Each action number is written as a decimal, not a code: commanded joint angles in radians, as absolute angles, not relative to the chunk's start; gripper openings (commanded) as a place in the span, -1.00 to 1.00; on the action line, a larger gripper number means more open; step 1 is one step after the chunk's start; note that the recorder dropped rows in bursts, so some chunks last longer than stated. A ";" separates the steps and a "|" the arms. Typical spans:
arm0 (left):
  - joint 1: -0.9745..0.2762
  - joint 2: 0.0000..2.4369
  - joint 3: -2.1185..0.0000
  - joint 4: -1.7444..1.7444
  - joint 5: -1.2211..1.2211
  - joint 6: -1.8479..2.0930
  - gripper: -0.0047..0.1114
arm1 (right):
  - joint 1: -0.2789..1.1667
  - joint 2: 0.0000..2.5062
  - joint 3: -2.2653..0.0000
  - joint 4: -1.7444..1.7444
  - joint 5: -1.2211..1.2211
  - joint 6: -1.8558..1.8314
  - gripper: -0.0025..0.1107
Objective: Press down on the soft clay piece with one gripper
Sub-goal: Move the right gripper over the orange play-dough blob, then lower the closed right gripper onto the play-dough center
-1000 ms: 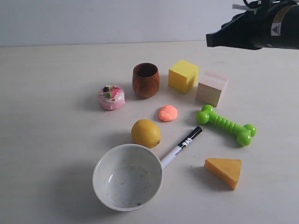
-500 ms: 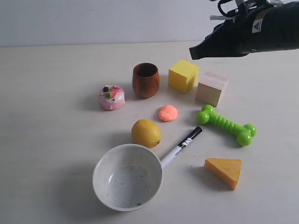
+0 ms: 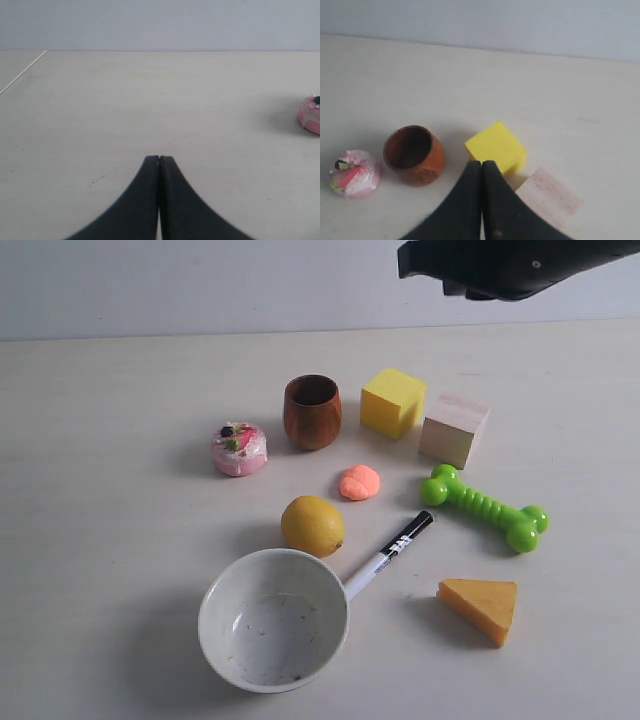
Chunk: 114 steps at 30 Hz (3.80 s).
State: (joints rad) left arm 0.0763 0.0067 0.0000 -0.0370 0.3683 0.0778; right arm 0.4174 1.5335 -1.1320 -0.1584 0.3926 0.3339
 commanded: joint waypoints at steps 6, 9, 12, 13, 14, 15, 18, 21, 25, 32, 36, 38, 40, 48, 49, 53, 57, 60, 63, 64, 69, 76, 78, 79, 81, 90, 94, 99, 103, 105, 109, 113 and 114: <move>0.071 0.000 0.000 -0.039 0.360 0.076 -0.92 | 0.466 1.736 -1.303 -0.056 0.678 0.228 -0.96; 0.071 0.000 0.000 -0.039 0.360 0.076 -0.92 | 0.466 1.785 -1.384 -0.019 0.761 0.220 -0.96; 0.071 0.000 0.000 -0.039 0.360 0.076 -0.92 | 0.466 1.831 -1.453 0.061 0.815 0.199 -0.96; 0.071 0.000 0.000 -0.039 0.360 0.076 -0.92 | 0.466 1.842 -1.475 0.090 0.831 0.199 -0.96; 0.071 0.000 0.000 -0.039 0.360 0.076 -0.92 | 0.466 1.854 -1.490 0.115 0.853 0.203 -0.96; 0.071 0.000 0.000 -0.039 0.360 0.076 -0.92 | 0.466 1.870 -1.510 0.132 0.878 0.213 -0.96; 0.071 0.000 0.000 -0.039 0.360 0.076 -0.92 | 0.466 1.910 -1.543 0.150 0.943 0.277 -0.96; 0.071 0.000 0.000 -0.039 0.360 0.076 -0.92 | 0.466 1.940 -1.550 0.150 0.971 0.317 -0.96; 0.071 0.000 0.000 -0.039 0.360 0.076 -0.92 | 0.466 1.971 -1.550 0.157 0.986 0.365 -0.96; 0.071 0.000 0.000 -0.039 0.360 0.076 -0.92 | 0.466 2.005 -1.552 0.172 1.013 0.429 -0.96; 0.071 0.000 0.000 -0.039 0.360 0.076 -0.92 | 0.466 2.021 -1.564 0.174 1.019 0.487 -0.96; 0.071 0.000 0.000 -0.039 0.360 0.076 -0.92 | 0.466 2.032 -1.584 0.185 1.022 0.500 -0.96; 0.071 0.000 0.000 -0.039 0.360 0.076 -0.92 | 0.466 2.048 -1.616 0.204 1.045 0.500 -0.96; 0.071 0.000 0.000 -0.039 0.360 0.076 -0.92 | 0.470 2.167 -1.783 0.187 1.221 0.550 -0.96; 0.071 0.000 0.000 -0.039 0.360 0.076 -0.92 | 0.478 2.178 -1.799 0.182 1.221 0.554 -0.96; 0.071 0.000 0.000 -0.039 0.360 0.076 -0.92 | 0.520 2.214 -1.858 0.111 1.221 0.596 -0.96; 0.071 0.000 0.000 -0.039 0.360 0.076 -0.92 | 0.534 2.260 -1.936 0.078 1.221 0.623 -0.96; 0.071 0.000 0.000 -0.039 0.360 0.076 -0.92 | 0.534 2.283 -1.963 0.080 1.221 0.631 -0.96; 0.071 0.000 0.000 -0.039 0.360 0.076 -0.92 | 0.534 2.291 -1.965 0.092 1.221 0.636 -0.96; 0.071 0.000 0.000 -0.039 0.360 0.076 -0.92 | 0.534 2.291 -1.965 0.086 1.221 0.636 -0.96; 0.071 0.000 0.000 -0.039 0.360 0.076 -0.92 | 0.534 2.291 -1.921 0.053 1.221 0.636 -0.96; 0.071 0.000 0.000 -0.039 0.360 0.076 -0.92 | 0.534 2.270 -1.831 0.034 1.221 0.629 -0.96; 0.071 0.000 0.000 -0.039 0.360 0.076 -0.92 | 0.534 2.257 -1.813 0.018 1.221 0.629 -0.96; 0.071 0.000 0.000 -0.039 0.360 0.076 -0.92 | 0.534 2.249 -1.806 0.007 1.221 0.629 -0.96; 0.071 0.000 0.000 -0.039 0.360 0.076 -0.92 | 0.534 2.242 -1.799 0.000 1.221 0.629 -0.96; 0.071 0.000 0.000 -0.039 0.360 0.076 -0.92 | 0.534 2.256 -1.788 0.022 1.221 0.631 -0.96; 0.071 0.000 0.000 -0.039 0.360 0.076 -0.92 | 0.534 2.263 -1.788 0.039 1.221 0.635 -0.96; 0.071 0.000 0.000 -0.039 0.360 0.076 -0.92 | 0.534 2.271 -1.788 0.054 1.221 0.635 -0.96; 0.071 0.000 0.000 -0.039 0.360 0.076 -0.92 | 0.534 2.271 -1.788 0.054 1.221 0.638 -0.96; 0.071 0.000 0.000 -0.039 0.360 0.076 -0.92 | 0.534 2.273 -1.788 0.054 1.221 0.638 -0.96; 0.071 0.000 0.000 -0.039 0.360 0.076 -0.92 | 0.534 2.282 -1.788 0.054 1.221 0.638 -0.96; 0.071 0.000 0.000 -0.039 0.360 0.076 -0.92 | 0.534 2.300 -1.788 0.054 1.221 0.638 -0.96; 0.071 0.000 0.000 -0.039 0.360 0.076 -0.92 | 0.534 2.303 -1.788 0.057 1.221 0.638 -0.96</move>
